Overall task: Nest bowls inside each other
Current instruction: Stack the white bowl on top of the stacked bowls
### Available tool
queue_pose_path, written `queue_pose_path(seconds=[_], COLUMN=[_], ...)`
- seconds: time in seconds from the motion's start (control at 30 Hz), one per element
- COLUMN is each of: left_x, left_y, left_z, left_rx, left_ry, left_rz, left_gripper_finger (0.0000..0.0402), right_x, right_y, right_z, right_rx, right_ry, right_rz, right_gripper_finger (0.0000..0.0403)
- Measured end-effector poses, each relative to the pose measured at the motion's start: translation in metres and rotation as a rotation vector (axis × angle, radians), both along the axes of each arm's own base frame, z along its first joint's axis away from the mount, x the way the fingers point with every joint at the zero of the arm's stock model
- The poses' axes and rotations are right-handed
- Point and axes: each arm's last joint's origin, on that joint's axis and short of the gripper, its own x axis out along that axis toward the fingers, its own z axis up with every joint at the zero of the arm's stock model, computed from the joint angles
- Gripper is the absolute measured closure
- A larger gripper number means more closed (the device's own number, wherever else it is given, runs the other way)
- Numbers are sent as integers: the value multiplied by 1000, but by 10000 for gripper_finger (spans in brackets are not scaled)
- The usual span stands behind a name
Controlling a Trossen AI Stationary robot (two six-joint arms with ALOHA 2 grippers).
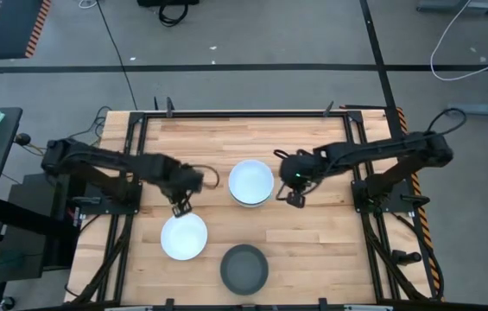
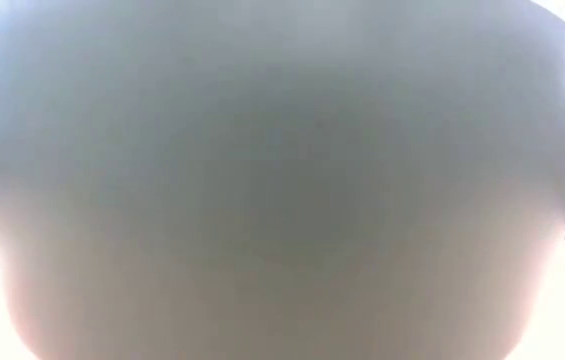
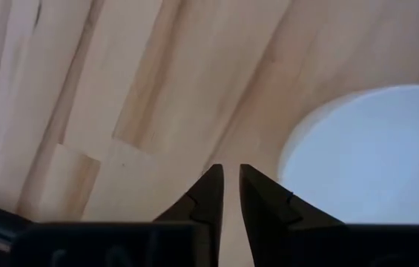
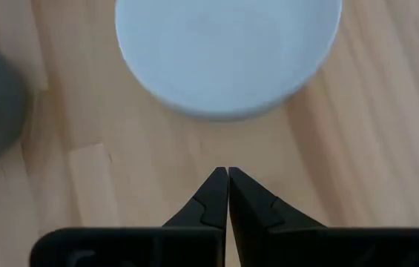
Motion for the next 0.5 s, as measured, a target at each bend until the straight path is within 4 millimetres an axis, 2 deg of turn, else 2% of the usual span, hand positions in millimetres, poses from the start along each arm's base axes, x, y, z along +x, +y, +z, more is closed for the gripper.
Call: queue_pose_path(seconds=[0.13,0.27,0.37,0.5], left_x=[-5,-11,-18,-37], left_y=[-25,-39,-42,-35], left_z=[2,2,-11,-38], left_rx=[65,135,141,157], left_ry=[-33,-56,-35,58], left_rz=[7,43,76,149], left_gripper_finger=[353,350,350,356], right_x=[-25,-43,-53,-60], right_y=[6,12,17,22], right_z=[-15,-24,-29,-35], right_rx=[36,72,92,100], right_ry=[-40,-88,-89,-91], right_rz=[-32,-51,-66,-89], right_gripper_finger=[381,381,381,381])
